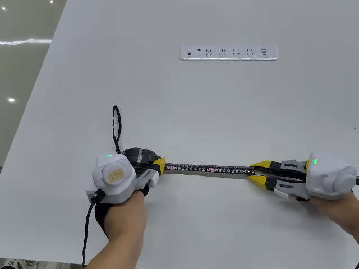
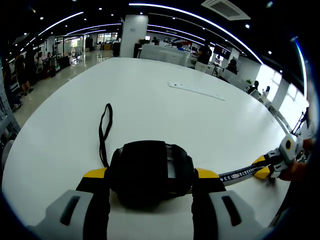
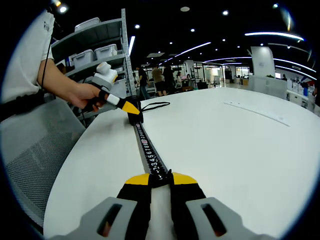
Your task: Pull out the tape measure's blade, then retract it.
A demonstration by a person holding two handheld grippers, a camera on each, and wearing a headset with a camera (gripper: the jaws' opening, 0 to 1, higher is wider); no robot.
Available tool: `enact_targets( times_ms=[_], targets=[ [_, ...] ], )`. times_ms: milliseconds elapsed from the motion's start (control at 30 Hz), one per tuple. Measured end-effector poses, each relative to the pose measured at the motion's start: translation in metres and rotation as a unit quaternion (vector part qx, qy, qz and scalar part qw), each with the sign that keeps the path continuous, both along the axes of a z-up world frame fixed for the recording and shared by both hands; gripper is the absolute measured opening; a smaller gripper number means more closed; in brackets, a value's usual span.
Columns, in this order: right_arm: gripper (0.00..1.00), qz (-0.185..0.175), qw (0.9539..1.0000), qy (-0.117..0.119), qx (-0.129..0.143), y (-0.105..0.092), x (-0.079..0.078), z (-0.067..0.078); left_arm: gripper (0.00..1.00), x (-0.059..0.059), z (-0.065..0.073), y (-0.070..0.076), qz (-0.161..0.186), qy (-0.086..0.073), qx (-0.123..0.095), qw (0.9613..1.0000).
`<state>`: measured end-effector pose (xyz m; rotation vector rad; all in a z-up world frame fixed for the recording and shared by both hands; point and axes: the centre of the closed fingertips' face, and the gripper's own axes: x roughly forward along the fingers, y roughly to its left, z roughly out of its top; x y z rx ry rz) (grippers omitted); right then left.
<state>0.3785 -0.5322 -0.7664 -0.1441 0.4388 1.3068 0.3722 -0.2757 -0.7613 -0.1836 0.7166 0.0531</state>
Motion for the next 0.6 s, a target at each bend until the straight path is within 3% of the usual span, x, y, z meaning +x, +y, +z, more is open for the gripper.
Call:
enact_targets(
  times_ms=[600],
  targets=[
    [0.13, 0.014, 0.9999, -0.003, 0.003, 0.021, -0.001, -0.003, 0.64, -0.001, 0.0, 0.0, 0.001, 0.001, -0.003, 1.0]
  ],
)
